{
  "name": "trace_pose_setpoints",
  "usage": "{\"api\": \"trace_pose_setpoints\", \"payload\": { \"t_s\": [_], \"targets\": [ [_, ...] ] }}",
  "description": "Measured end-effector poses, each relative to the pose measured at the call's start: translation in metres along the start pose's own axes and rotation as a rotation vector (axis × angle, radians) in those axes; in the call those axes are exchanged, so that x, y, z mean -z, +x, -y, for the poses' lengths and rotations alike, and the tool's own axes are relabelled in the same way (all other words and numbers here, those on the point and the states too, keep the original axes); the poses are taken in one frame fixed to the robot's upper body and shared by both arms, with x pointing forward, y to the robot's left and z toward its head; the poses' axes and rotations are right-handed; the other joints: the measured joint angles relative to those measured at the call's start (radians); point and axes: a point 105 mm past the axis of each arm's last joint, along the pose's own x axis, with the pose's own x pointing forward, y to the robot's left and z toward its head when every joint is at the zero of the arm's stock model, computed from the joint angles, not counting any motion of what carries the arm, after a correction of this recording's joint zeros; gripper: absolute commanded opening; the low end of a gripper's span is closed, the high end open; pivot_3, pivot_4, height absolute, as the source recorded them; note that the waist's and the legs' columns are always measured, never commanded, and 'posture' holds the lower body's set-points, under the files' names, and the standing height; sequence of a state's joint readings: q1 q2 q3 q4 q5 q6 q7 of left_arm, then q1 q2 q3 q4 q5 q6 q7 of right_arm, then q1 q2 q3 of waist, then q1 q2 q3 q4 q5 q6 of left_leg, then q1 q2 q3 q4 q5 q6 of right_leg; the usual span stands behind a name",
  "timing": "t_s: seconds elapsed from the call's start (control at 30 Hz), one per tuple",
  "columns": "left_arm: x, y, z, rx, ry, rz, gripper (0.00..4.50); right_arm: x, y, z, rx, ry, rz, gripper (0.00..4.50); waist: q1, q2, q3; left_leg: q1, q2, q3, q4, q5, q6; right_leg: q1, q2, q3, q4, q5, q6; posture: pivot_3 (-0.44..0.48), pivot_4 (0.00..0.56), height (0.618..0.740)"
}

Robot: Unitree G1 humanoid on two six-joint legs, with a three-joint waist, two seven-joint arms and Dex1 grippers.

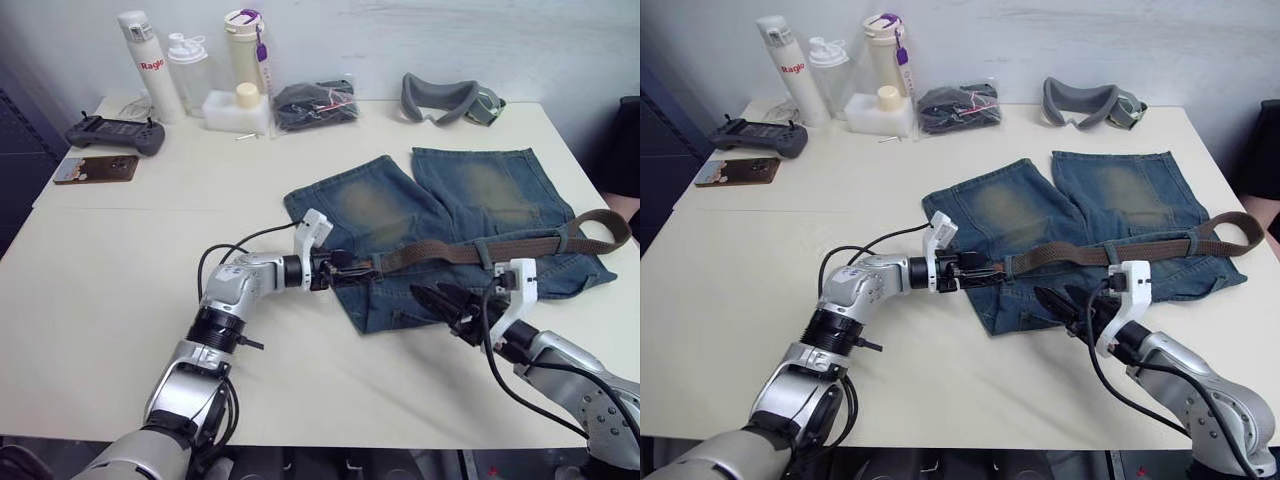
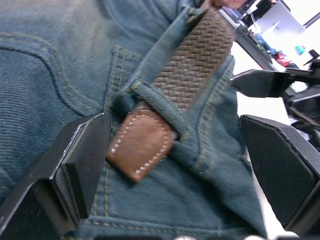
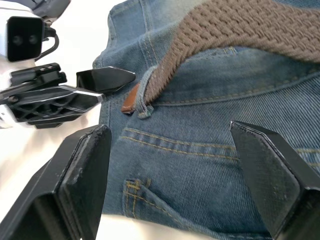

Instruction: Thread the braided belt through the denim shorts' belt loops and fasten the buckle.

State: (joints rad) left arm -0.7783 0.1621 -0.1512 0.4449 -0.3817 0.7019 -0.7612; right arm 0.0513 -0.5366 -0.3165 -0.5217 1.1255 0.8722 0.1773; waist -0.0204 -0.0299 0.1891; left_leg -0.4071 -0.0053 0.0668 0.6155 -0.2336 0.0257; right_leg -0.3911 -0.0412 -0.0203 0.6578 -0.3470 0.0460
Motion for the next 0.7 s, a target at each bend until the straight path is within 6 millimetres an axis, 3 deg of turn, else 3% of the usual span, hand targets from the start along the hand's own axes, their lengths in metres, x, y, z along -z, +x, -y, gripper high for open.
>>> {"api": "trace_pose_setpoints", "payload": {
  "t_s": [0.07, 0.17, 0.43, 0.7],
  "targets": [
    [-0.001, 0.005, -0.001, -0.007, 0.018, -0.005, 4.50, 0.001, -0.001, 0.000, 0.005, -0.002, 0.000, 4.02, 0.001, 0.000, 0.000, 0.000, 0.000, 0.000, 0.000, 0.000, 0.000, 0.000, 0.000, 0.000, 0.000, 0.000, 0.000, 0.000, 0.150, 0.738],
    [0.001, 0.012, 0.004, 0.031, 0.033, -0.045, 3.69, 0.000, -0.002, -0.003, 0.005, -0.012, 0.011, 4.09, 0.003, 0.000, 0.000, 0.000, 0.000, 0.000, 0.000, 0.000, 0.000, 0.000, 0.000, 0.000, 0.000, 0.000, 0.000, 0.000, 0.150, 0.738],
    [0.016, -0.003, 0.004, 0.103, -0.005, -0.148, 0.15, 0.003, -0.005, 0.000, 0.031, -0.005, 0.011, 4.09, 0.004, 0.000, 0.000, 0.000, 0.000, 0.000, 0.000, 0.001, -0.002, 0.000, -0.001, 0.000, 0.000, 0.000, 0.000, 0.000, 0.150, 0.738],
    [0.015, -0.010, 0.003, 0.115, -0.045, -0.155, 0.06, -0.002, -0.002, 0.003, 0.048, -0.035, 0.028, 4.09, 0.005, 0.000, 0.000, 0.000, 0.000, 0.000, 0.000, 0.001, -0.001, 0.000, -0.001, 0.000, 0.000, 0.000, 0.000, 0.000, 0.150, 0.738]
  ]
}}
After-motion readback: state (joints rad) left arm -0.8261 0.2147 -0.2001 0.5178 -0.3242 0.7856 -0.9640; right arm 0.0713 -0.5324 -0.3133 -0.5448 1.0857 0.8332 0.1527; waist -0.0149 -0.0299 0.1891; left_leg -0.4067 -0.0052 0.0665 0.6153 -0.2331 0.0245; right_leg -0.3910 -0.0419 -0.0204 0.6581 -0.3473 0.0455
